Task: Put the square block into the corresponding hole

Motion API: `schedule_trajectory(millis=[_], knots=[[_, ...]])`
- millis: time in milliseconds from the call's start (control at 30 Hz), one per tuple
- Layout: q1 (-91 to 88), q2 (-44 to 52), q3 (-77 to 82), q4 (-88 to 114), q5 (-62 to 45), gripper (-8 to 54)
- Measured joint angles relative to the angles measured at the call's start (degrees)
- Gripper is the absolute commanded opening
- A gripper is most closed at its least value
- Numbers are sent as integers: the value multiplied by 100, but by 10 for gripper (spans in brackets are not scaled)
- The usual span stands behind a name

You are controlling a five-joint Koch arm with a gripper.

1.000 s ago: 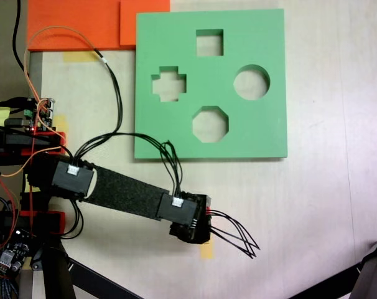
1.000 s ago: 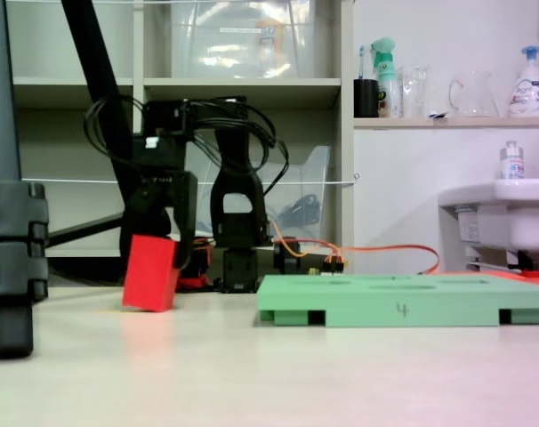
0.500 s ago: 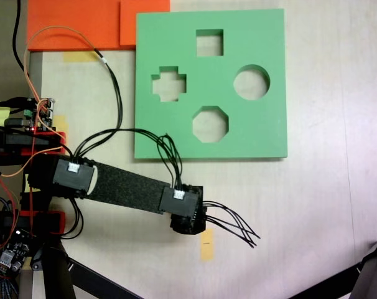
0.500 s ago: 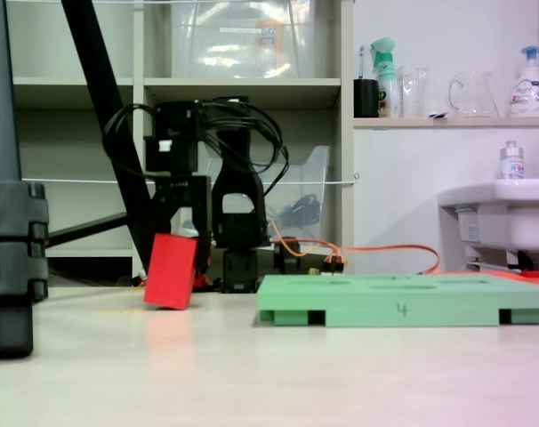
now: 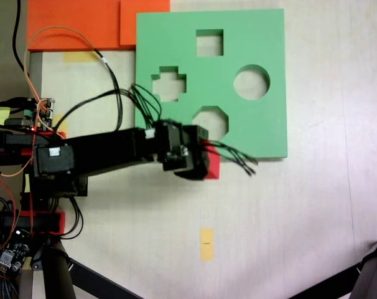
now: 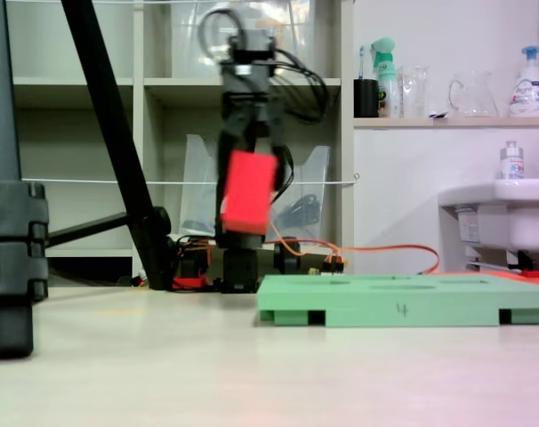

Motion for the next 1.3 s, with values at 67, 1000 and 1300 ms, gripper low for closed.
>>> schedule_trajectory(millis=[67, 1000, 1300], knots=[[-633, -176, -571, 9, 677, 113], [-3340, -3226, -2962, -923, 3524, 117], [-3437, -3524, -3270, -1239, 3516, 118]])
